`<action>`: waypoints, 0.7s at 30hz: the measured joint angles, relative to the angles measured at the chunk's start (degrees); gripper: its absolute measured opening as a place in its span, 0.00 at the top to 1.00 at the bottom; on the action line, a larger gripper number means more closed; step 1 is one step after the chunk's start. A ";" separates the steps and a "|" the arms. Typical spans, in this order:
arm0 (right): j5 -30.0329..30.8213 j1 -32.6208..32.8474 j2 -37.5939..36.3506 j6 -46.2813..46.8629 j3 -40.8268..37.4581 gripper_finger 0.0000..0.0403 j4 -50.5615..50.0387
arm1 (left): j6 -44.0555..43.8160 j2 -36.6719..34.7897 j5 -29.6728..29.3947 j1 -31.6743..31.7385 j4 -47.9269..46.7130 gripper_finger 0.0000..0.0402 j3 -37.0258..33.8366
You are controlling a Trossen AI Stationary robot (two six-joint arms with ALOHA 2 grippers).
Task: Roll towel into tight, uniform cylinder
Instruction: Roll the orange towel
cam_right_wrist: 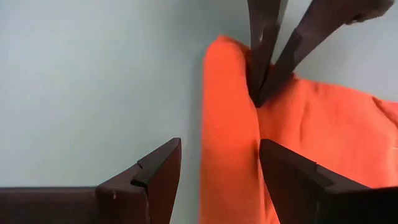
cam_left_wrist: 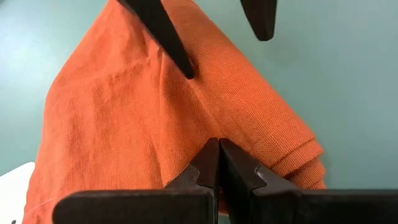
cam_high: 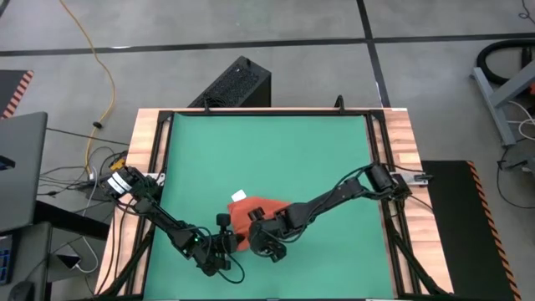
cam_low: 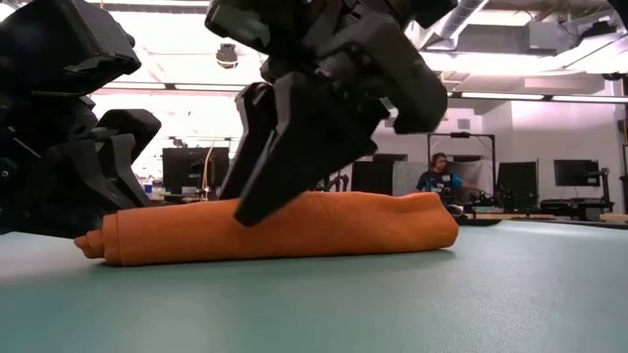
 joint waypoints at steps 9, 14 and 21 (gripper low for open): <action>-0.01 0.00 0.69 0.83 0.11 0.43 0.22 | -0.03 0.02 0.00 0.02 0.18 1.00 0.01; 0.67 0.09 2.70 0.91 0.23 0.46 -0.31 | -0.04 0.04 -0.07 -0.04 0.47 1.00 0.01; 1.73 0.07 2.64 4.51 0.64 0.60 -1.68 | 0.13 0.06 -0.11 -0.04 0.72 1.00 0.00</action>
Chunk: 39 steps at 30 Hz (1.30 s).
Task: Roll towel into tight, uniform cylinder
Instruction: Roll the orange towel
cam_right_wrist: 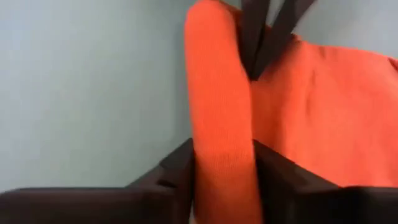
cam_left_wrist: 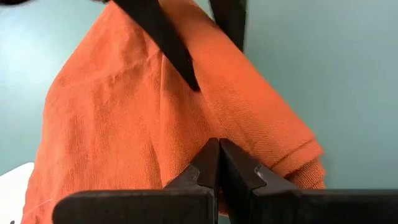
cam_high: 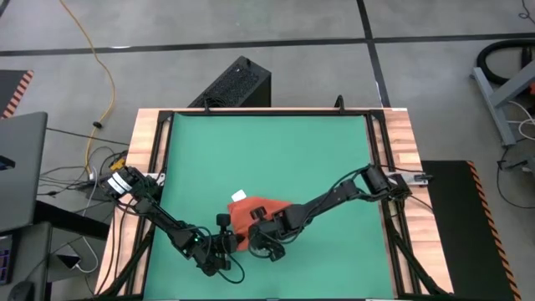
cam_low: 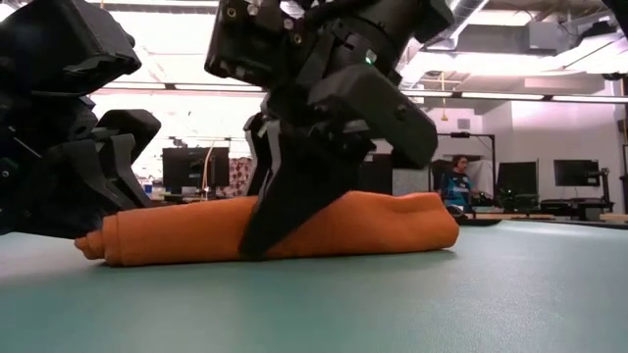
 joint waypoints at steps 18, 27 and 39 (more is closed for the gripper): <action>-3.04 -1.33 -0.02 3.44 6.31 0.98 -9.46 | 1.58 0.04 6.51 0.04 2.21 1.00 2.30; -12.12 -4.41 0.00 7.61 6.29 0.98 -10.50 | 3.43 0.11 11.05 0.15 1.87 1.00 4.15; -14.46 -6.61 2.03 9.48 6.09 0.98 -10.73 | 2.99 -3.85 14.22 0.13 -2.34 1.00 4.15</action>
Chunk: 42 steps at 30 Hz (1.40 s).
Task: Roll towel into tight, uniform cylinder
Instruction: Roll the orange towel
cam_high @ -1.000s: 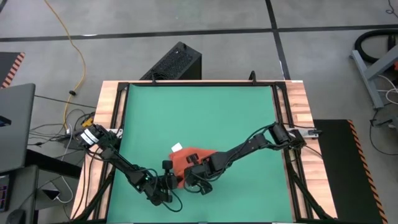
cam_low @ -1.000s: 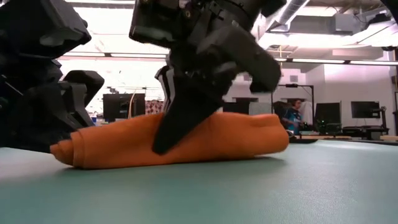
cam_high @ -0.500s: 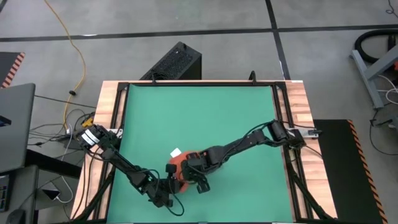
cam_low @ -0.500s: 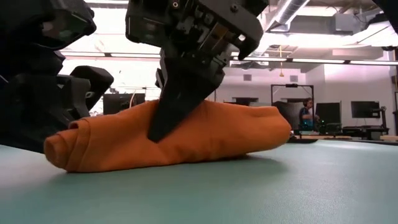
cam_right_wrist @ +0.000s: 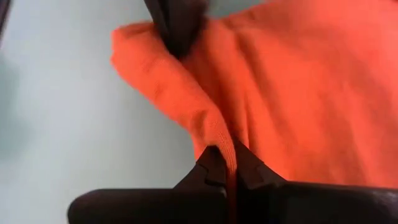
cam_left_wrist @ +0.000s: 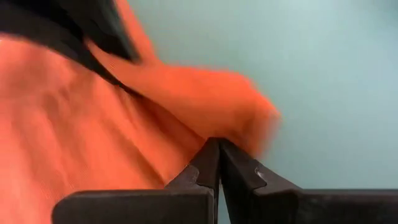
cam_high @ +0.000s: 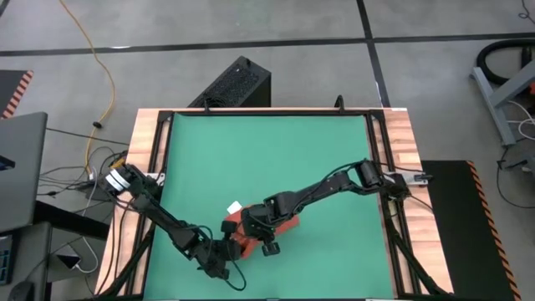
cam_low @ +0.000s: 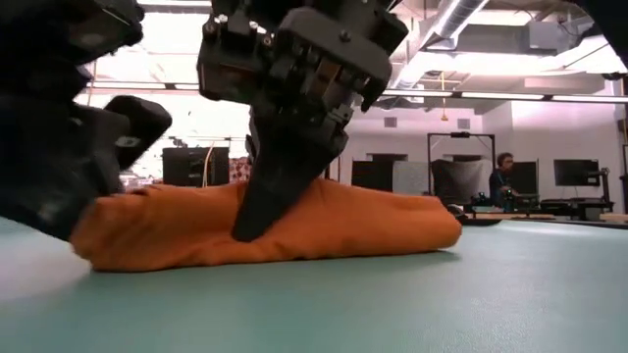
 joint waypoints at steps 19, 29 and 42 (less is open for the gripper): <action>-6.00 -4.31 -0.10 5.42 -2.01 0.98 1.84 | 11.05 -9.07 -9.75 -1.36 -2.02 1.00 2.02; -13.22 -7.43 0.01 6.41 -2.05 0.98 1.98 | 20.90 -9.09 -15.24 -1.54 -3.08 1.00 4.20; -22.01 -10.59 0.03 9.79 -2.10 0.98 1.58 | 33.29 -9.12 -17.71 -0.51 -5.62 1.00 4.20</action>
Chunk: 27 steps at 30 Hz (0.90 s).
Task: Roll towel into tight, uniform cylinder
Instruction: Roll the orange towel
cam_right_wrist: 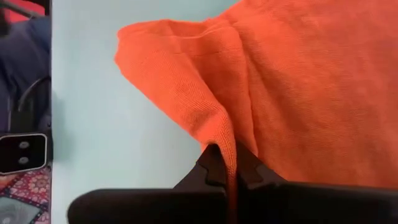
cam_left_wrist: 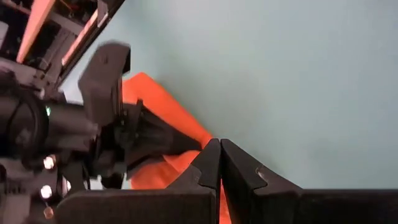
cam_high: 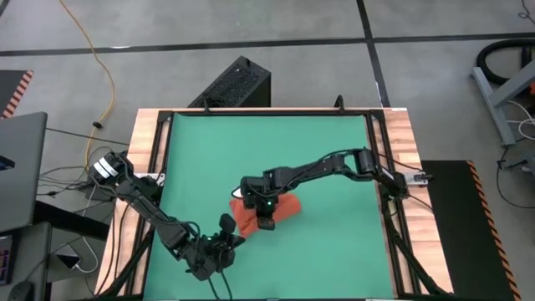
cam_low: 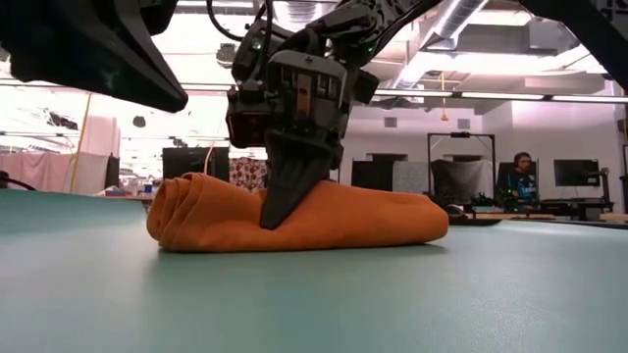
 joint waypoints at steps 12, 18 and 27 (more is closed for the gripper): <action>-0.04 -0.20 0.00 0.52 0.02 0.98 0.11 | 11.09 4.23 5.06 3.14 1.46 1.00 0.00; -0.02 -0.22 0.00 0.55 0.02 0.98 0.39 | 15.91 6.51 0.39 2.69 1.58 1.00 0.52; -0.02 -0.24 0.00 0.53 0.07 0.98 0.42 | 19.06 6.51 3.18 4.25 2.44 1.00 0.57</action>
